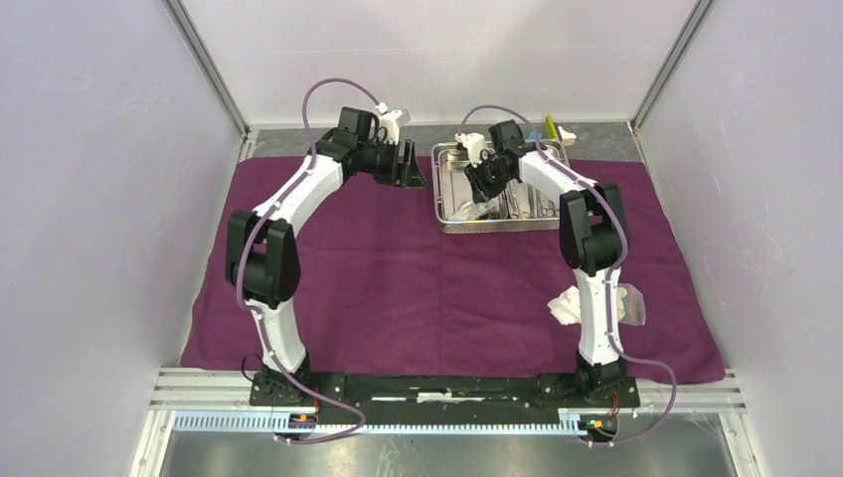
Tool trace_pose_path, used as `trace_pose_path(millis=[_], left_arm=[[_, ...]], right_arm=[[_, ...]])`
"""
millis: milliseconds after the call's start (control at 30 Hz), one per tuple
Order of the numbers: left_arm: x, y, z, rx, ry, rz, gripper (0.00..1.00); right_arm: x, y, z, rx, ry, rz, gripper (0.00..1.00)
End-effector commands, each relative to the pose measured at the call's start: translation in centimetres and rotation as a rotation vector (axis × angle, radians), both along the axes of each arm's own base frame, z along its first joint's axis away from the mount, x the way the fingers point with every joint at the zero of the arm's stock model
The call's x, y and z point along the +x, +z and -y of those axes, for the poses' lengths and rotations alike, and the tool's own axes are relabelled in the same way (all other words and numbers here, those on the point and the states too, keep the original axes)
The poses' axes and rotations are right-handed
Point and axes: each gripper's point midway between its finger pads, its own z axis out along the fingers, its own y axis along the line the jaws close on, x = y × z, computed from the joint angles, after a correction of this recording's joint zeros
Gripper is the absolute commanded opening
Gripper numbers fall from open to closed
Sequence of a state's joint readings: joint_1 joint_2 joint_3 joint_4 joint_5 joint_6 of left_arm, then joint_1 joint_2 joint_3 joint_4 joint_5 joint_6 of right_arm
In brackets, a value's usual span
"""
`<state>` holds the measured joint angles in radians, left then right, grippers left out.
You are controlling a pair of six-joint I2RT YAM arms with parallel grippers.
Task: Open and lay out the surgical kit
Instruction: Pick up the medical item from the container.
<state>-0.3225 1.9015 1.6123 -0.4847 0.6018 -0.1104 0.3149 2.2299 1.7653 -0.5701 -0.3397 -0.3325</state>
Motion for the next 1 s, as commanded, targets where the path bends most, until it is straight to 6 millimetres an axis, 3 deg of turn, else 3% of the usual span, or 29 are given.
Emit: trace_pose_path(millis=[0, 200, 400, 533, 733, 967], left_arm=[[0.1, 1.9, -0.3, 0.008, -0.019, 0.075, 0.74], [0.2, 1.8, -0.5, 0.008, -0.015, 0.074, 0.74], [0.3, 1.8, -0.8, 0.012, -0.011, 0.073, 0.74], [0.3, 1.9, -0.9, 0.011, -0.009, 0.074, 0.74], [0.2, 2.1, -1.1, 0.008, -0.009, 0.075, 0.74], [0.2, 1.9, -1.1, 0.006, -0.012, 0.069, 0.75]], right_arm=[[0.9, 0.6, -0.8, 0.025, 0.016, 0.015, 0.27], [2.1, 2.8, -1.2, 0.051, 0.012, 0.084, 0.0], [3.3, 6.2, -1.5, 0.072, 0.008, 0.177, 0.0], [3.8, 7.5, -0.7, 0.016, 0.006, 0.2, 0.0], [2.0, 6.9, 1.8, -0.104, 0.014, 0.176, 0.01], [-0.3, 5.1, 3.1, -0.177, 0.056, 0.088, 0.1]])
